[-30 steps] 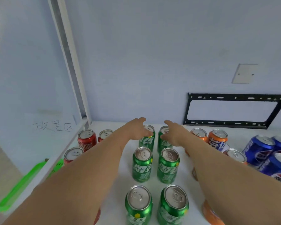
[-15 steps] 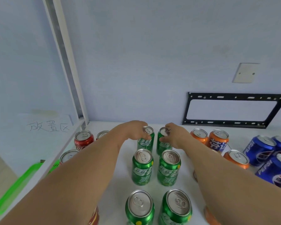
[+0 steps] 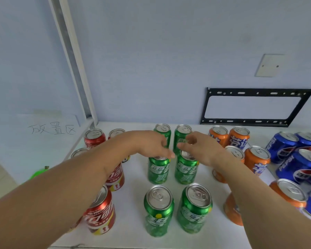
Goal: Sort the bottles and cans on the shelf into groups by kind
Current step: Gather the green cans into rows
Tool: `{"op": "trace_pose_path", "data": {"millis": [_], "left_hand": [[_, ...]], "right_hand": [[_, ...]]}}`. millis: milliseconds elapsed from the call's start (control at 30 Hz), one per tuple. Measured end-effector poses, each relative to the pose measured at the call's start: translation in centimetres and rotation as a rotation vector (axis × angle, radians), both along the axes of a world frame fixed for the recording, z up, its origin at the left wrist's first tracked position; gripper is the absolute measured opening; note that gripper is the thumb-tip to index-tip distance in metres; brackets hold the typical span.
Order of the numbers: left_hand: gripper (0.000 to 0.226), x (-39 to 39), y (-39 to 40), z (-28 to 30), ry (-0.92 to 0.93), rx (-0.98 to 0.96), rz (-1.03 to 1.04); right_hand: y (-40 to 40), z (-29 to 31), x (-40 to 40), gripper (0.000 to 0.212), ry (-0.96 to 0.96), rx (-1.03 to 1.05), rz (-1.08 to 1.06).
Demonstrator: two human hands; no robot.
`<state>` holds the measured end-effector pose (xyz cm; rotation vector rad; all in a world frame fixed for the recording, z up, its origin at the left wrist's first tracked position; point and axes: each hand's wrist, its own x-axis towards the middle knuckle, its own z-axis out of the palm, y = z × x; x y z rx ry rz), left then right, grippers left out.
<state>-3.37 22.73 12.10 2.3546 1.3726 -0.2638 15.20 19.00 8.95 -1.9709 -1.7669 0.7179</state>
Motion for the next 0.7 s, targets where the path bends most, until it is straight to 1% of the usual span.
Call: {"op": "trace_pose_path", "data": {"millis": [100,200,300,533,633,700], "left_hand": [[0.070,0.1,-0.8,-0.7,0.006,-0.007,-0.013],[0.064,-0.1,-0.9,-1.1,0.012,0.046,-0.011],[0.063,-0.2,-0.9,-1.3,-0.008,0.045,0.010],[0.070,-0.1,-1.2,-1.3,-0.040,0.028,0.070],[0.078,-0.3,-2.0,-1.3,-0.118,0.012,0.148],[0.079,-0.7,-3.7,-1.3,-0.284,0.080,0.239]], "right_hand": [[-1.1,-0.6,-0.7,0.070,0.009,-0.034,0.048],[-1.7,-0.8,-0.7,0.073,0.012,-0.059,0.067],[-1.7,-0.8,-0.5,0.073,0.008,-0.066,0.078],[-1.6,-1.2,0.0,0.080,0.064,-0.083,0.057],[-2.6,-1.2,-0.1,0.080,0.213,-0.051,0.018],[-3.7,-1.2,0.0,0.077,0.259,0.064,-0.042]]}}
